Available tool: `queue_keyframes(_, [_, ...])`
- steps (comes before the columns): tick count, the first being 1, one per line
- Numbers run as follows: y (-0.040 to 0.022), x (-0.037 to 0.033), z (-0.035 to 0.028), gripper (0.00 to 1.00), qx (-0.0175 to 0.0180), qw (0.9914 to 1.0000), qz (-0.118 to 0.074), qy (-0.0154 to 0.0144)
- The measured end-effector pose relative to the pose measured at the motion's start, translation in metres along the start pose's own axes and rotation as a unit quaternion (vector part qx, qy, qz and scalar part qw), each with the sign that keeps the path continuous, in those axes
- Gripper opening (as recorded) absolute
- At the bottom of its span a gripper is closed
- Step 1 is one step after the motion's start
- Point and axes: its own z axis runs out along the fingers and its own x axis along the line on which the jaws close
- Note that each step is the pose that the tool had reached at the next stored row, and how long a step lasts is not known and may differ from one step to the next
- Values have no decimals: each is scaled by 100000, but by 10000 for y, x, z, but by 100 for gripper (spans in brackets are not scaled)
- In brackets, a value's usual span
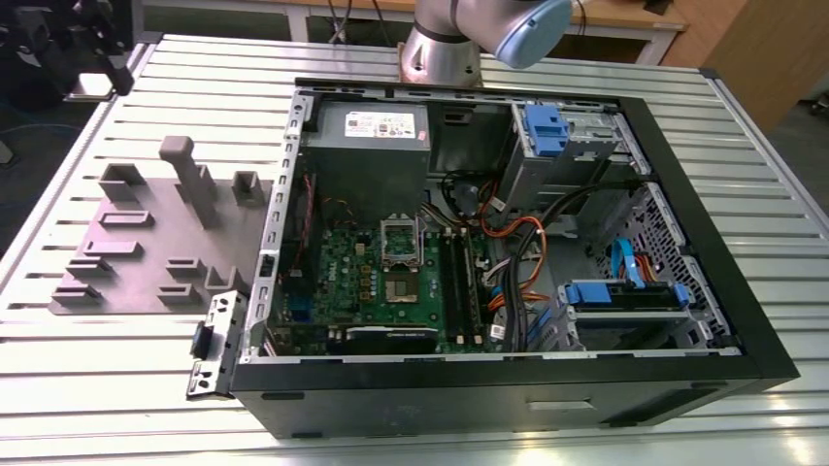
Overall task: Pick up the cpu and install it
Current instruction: 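Pick up the cpu and move it towards the insertion slot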
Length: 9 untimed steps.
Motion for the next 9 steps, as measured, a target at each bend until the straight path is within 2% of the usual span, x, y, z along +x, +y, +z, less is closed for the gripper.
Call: queue_keyframes(9, [-1, -28, 0, 47, 2, 100000, -2, 0])
